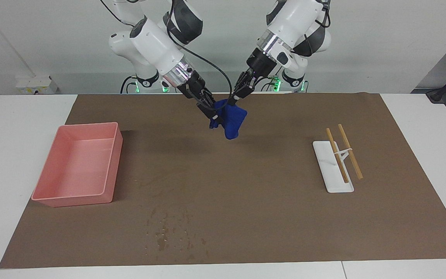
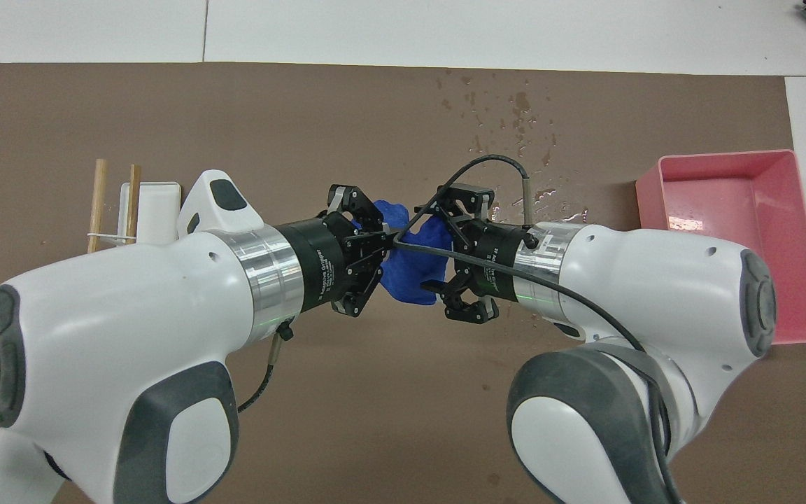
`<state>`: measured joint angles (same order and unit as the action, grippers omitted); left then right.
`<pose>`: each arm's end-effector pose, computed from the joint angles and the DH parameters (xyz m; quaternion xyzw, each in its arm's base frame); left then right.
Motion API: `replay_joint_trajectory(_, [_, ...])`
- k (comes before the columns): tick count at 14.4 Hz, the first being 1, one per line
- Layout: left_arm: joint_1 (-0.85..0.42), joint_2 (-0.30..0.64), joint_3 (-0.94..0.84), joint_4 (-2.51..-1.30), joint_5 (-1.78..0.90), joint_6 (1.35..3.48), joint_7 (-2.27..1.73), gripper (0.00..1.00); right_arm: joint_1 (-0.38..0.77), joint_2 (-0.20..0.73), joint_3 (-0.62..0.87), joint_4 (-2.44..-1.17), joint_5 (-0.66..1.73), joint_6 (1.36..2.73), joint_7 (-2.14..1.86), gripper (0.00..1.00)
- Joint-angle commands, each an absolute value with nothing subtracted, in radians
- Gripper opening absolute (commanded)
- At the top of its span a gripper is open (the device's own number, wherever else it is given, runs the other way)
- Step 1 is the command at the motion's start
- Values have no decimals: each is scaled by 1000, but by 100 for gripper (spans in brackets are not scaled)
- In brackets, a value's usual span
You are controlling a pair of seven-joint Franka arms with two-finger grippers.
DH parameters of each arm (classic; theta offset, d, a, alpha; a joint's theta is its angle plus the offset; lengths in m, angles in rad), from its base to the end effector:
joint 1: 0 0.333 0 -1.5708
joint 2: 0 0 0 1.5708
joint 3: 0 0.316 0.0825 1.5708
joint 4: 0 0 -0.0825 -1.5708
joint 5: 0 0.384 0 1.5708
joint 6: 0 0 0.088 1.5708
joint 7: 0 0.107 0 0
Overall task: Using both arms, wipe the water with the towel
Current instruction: 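Carry the towel toward the right gripper while the right gripper approaches, then grasp the towel with the right gripper while the left gripper releases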
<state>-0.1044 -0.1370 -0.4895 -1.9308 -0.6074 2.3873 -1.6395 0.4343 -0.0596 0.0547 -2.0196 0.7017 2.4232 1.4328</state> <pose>0.4601 -0.3354 0.6050 0.7274 0.5849 -0.0837 0.3490 0.5079 0.2740 0.5284 -0.7238 0.5935 0.1043 0.3362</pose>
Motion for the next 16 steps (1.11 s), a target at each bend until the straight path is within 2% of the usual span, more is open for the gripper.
replay_joint_trajectory(1, [-124, -170, -477, -1962, -624, 2414, -1651, 0, 436, -58, 57, -2025, 732, 2445, 1434, 100])
replay_joint_trajectory(2, [-124, -170, -477, -1962, -624, 2414, -1651, 0, 436, -58, 57, -2025, 732, 2445, 1433, 73])
replay_joint_trajectory(3, [-124, -170, -477, -1962, -624, 2413, -1651, 0, 433, -57, 57, -2023, 732, 2447, 1433, 42])
replay_joint_trajectory(4, [-124, -170, -477, -1963, -624, 2414, -1651, 0, 427, -57, 57, -2023, 732, 2451, 1434, 18])
replay_joint_trajectory(5, [-124, -170, -477, -1963, -624, 2414, -1651, 0, 426, -57, 57, -2025, 732, 2448, 1424, 1])
replay_joint_trajectory(12, [-124, -170, -477, -1962, -624, 2411, -1643, 0, 407, -67, 55, -2026, 718, 2341, 1169, 0])
replay_joint_trajectory(13, [-123, -169, -477, -1962, -624, 2411, -1634, 4, 407, -67, 54, -2026, 713, 2320, 1154, 0])
replay_joint_trajectory(15, [-123, -169, -476, -1959, -620, 2410, -1625, 95, 396, -69, 54, -2026, 701, 2304, 1138, 0])
replay_joint_trajectory(16, [-120, -169, -476, -1959, -612, 2402, -1608, 100, 396, -69, 54, -2026, 698, 2304, 1137, 0])
